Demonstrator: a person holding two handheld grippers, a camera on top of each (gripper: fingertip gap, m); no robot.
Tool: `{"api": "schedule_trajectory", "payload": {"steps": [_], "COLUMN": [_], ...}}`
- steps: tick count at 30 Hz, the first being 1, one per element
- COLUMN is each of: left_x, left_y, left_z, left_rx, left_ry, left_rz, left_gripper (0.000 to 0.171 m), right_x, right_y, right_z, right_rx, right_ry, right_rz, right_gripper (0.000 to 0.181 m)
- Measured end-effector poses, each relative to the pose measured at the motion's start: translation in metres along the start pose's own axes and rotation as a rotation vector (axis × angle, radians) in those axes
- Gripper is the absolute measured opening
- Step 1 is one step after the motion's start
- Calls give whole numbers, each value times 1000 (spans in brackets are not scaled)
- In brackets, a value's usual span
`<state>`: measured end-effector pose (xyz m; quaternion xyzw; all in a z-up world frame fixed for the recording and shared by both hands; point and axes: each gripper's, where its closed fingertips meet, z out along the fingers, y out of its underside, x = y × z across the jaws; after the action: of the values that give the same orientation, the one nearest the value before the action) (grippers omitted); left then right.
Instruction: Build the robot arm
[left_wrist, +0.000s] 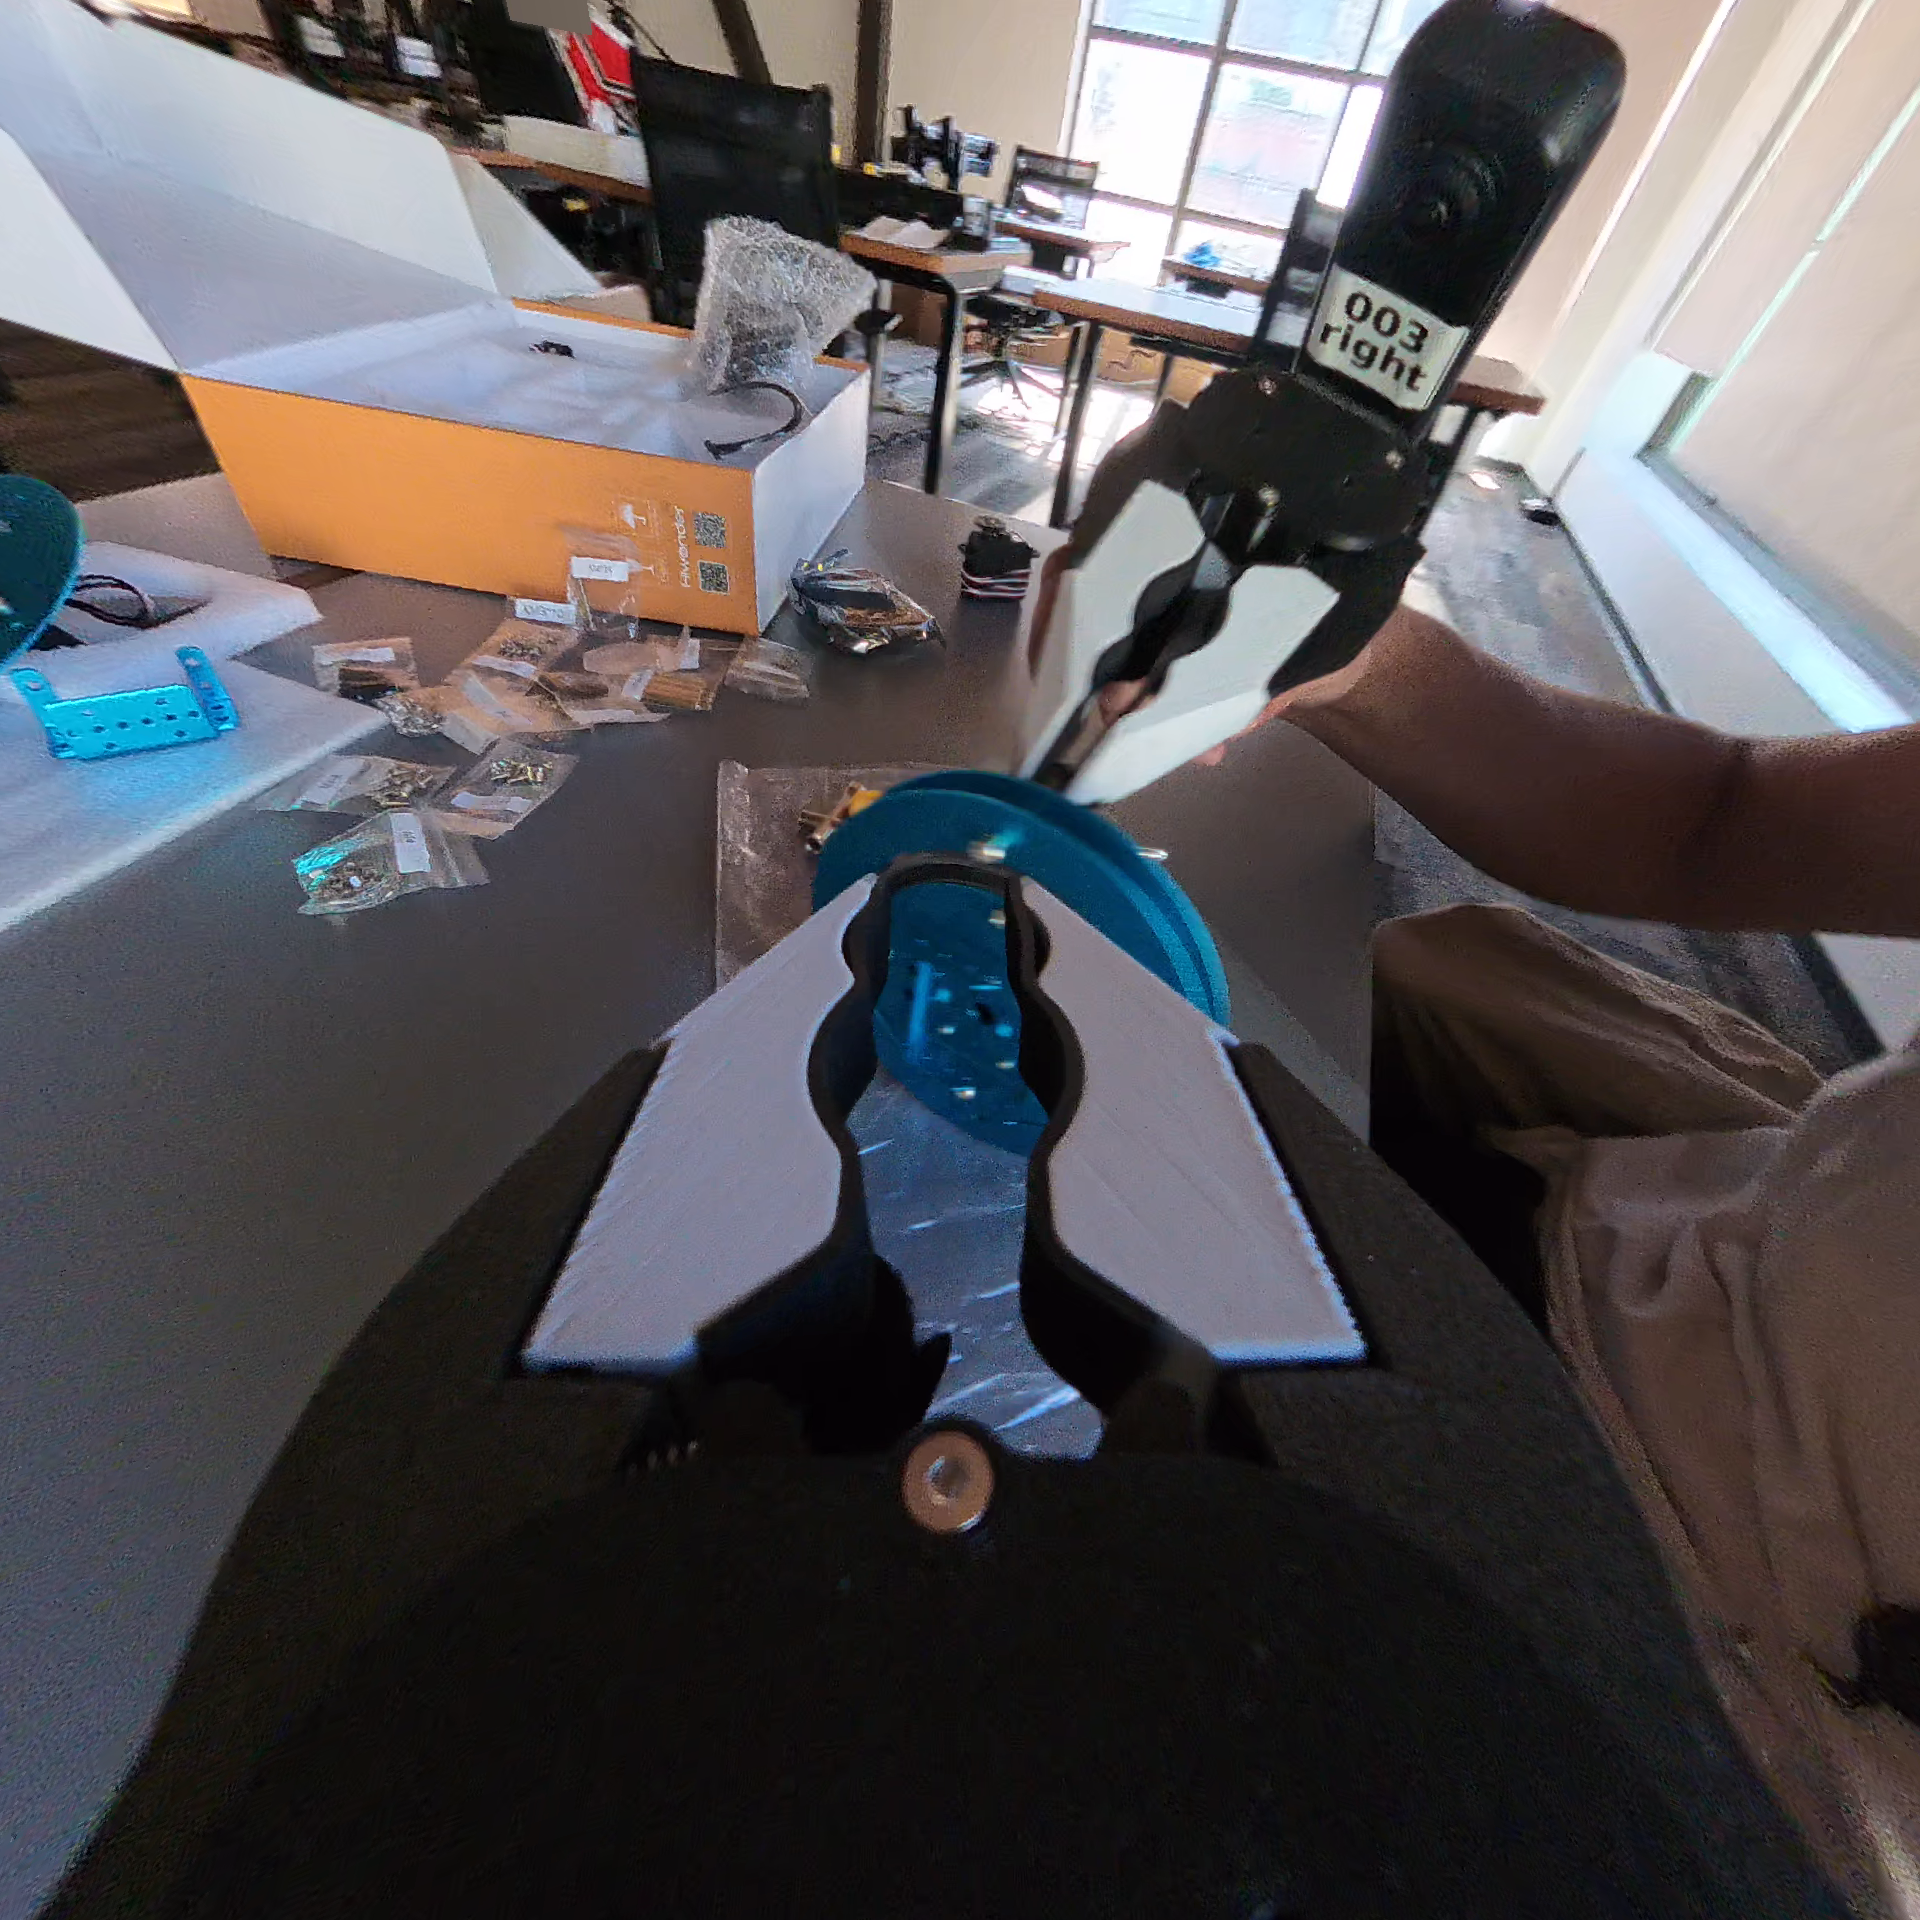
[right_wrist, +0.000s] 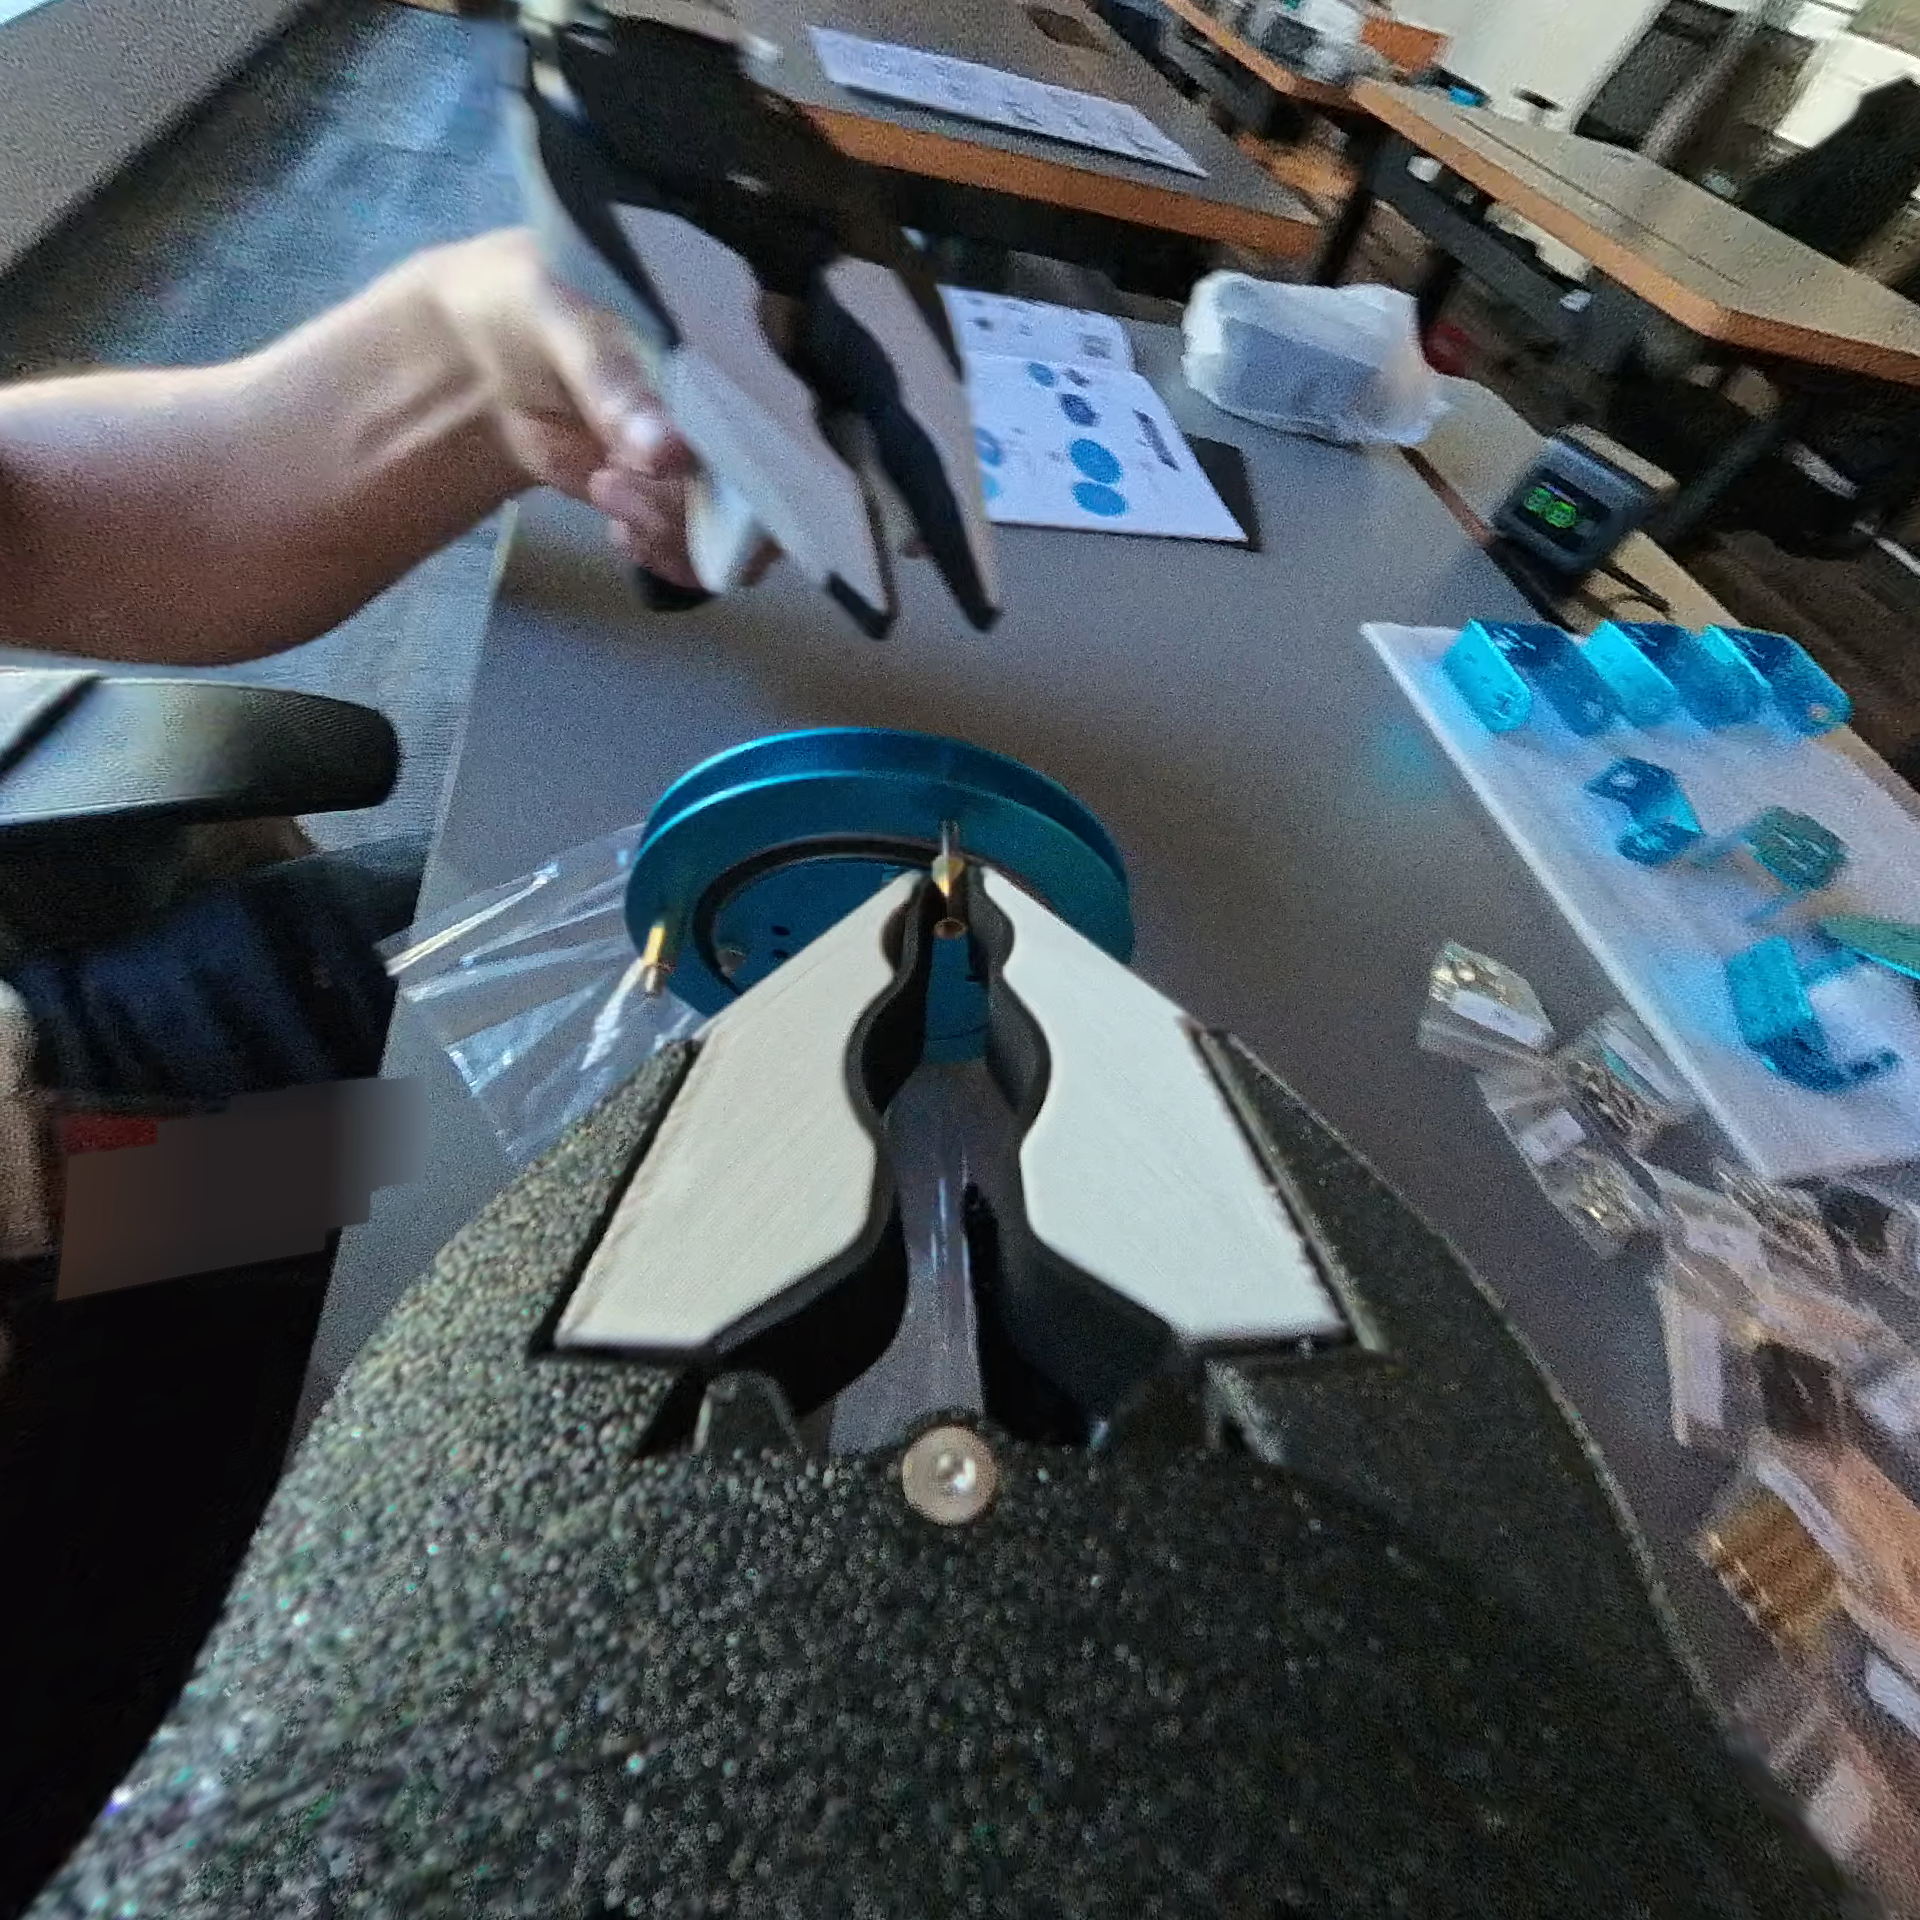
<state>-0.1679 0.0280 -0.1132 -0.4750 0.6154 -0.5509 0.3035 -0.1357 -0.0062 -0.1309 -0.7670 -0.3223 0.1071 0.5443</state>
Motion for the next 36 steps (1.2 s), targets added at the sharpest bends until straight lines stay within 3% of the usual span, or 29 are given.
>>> {"api": "schedule_trajectory", "payload": {"steps": [2, 4, 8, 13, 21, 25, 31, 36], "left_x": [-4, 4, -4, -4, 13, 17, 19, 20], "left_y": [5, 10, 19, 12, 14, 10, 12, 12], "left_z": [6, 13, 26, 31, 16, 20, 24, 25], "left_rx": [-55, -129, -266, -236, -149, -132, -119, -88], "left_ry": [113, 237, 267, 310, 451, 430, 374, 380], "left_rz": [-2, 48, 191, 170, 21, 44, 120, 127], "left_gripper": [19, 20, 21, 11, 22, 22, 5, 4], "right_x": [-9, -1, 7, 3, -1, -3, -5, -4], "right_y": [-2, -1, -2, -4, -5, -5, -8, -7], "right_z": [0, 4, 9, 13, 9, 12, 15, 15], "right_rx": [34, 31, 40, 80, 81, 94, 97, 108], "right_ry": [-131, -152, -198, -200, -141, -145, -139, -101], "right_rz": [-20, -27, -80, -84, -131, -116, -133, -186], "right_gripper": [5, 5, 5, 4, 4, 4, 4, 4]}}
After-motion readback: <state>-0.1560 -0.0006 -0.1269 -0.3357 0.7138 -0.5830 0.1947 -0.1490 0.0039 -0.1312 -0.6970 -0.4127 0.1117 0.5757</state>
